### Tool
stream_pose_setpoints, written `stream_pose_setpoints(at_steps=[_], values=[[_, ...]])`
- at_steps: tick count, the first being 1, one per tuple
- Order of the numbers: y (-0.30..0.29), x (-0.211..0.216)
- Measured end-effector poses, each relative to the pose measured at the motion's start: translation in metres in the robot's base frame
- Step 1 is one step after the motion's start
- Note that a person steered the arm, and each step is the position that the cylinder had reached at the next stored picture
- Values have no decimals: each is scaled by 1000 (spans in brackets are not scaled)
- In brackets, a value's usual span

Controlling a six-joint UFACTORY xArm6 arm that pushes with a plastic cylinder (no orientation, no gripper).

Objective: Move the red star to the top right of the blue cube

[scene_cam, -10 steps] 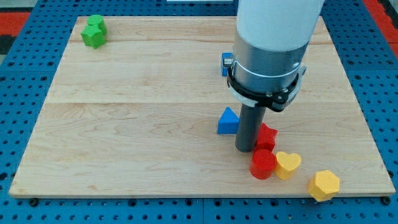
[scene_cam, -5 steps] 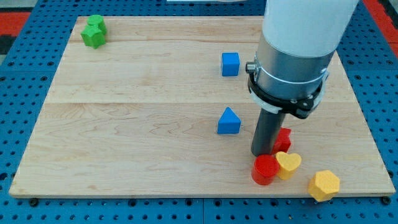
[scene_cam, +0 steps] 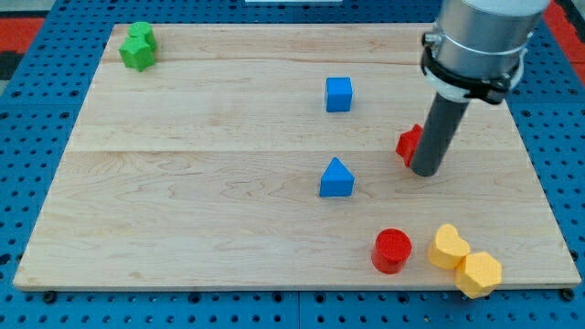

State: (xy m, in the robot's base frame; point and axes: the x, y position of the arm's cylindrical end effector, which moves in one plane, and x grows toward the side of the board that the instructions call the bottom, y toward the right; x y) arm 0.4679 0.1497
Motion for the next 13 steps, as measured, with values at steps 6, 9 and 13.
stream_pose_setpoints(at_steps=[6, 9, 13], values=[[79, -178], [77, -217], [34, -204]])
